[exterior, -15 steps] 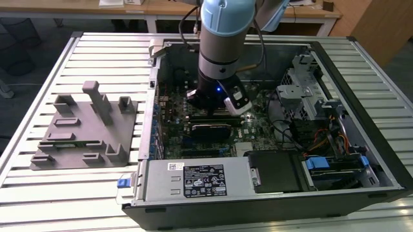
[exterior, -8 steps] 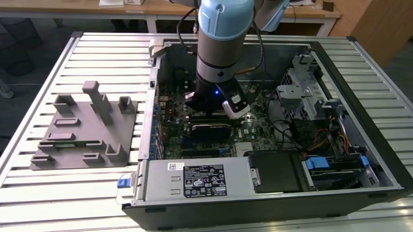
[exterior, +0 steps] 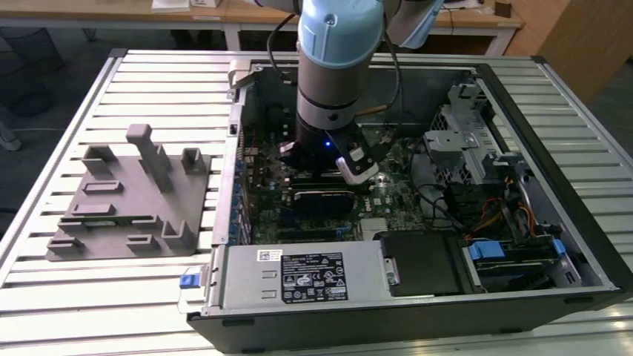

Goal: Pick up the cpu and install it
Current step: 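Install the second cpu locking lever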

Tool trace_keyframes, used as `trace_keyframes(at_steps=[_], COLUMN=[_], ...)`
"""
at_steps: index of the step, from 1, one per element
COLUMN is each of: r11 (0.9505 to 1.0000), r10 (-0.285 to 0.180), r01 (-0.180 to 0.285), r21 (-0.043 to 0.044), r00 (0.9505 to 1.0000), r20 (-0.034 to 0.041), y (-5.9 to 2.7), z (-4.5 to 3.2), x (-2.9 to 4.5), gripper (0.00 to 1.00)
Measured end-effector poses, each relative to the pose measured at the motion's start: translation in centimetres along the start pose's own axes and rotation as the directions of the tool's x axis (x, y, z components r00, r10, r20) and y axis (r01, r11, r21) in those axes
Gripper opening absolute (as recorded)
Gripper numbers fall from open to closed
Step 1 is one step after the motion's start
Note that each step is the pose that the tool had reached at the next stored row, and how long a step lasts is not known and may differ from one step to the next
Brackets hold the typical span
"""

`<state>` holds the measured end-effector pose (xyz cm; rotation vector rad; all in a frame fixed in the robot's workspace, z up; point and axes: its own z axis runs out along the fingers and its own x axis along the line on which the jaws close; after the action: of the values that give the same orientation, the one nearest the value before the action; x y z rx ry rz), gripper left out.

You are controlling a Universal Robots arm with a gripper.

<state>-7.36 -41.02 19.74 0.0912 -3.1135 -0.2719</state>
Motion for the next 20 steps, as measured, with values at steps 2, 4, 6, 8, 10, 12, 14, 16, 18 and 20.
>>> trace_keyframes(at_steps=[2, 4, 6, 8, 10, 12, 14, 16, 18, 20], r11=[1.0000, 0.9999, 0.9998, 0.9994, 0.9992, 0.9989, 0.9987, 0.9987, 0.9987, 0.9987], r10=[0.000, 0.000, 0.000, -0.001, -0.001, -0.001, -0.001, -0.001, -0.001, -0.001], r01=[0.000, 0.000, 0.000, 0.001, 0.001, 0.001, 0.001, 0.001, 0.001, 0.001], r21=[-0.0082, -0.0157, -0.0223, -0.0334, -0.0398, -0.0479, -0.0506, -0.0511, -0.0508, -0.0510], r00=[1.0000, 1.0000, 1.0000, 1.0000, 1.0000, 1.0000, 1.0000, 1.0000, 1.0000, 1.0000], r20=[0.0004, 0.0004, 0.0009, 0.0025, 0.0025, 0.0026, 0.0029, 0.0031, 0.0029, 0.0029], y=[-0.03, -0.05, -0.06, -0.02, -0.07, -0.07, -0.05, -0.02, 0.03, 0.14], z=[0.18, 0.27, 0.35, 0.53, 0.54, 0.55, 0.56, 0.58, 0.58, 0.61], x=[0.12, 0.22, 0.35, 0.38, 0.44, 0.51, 0.62, 0.75, 0.85, 0.88], gripper=[0.11, 0.11, 0.11, 0.11, 0.11, 0.11, 0.11, 0.11, 0.11, 0.11])
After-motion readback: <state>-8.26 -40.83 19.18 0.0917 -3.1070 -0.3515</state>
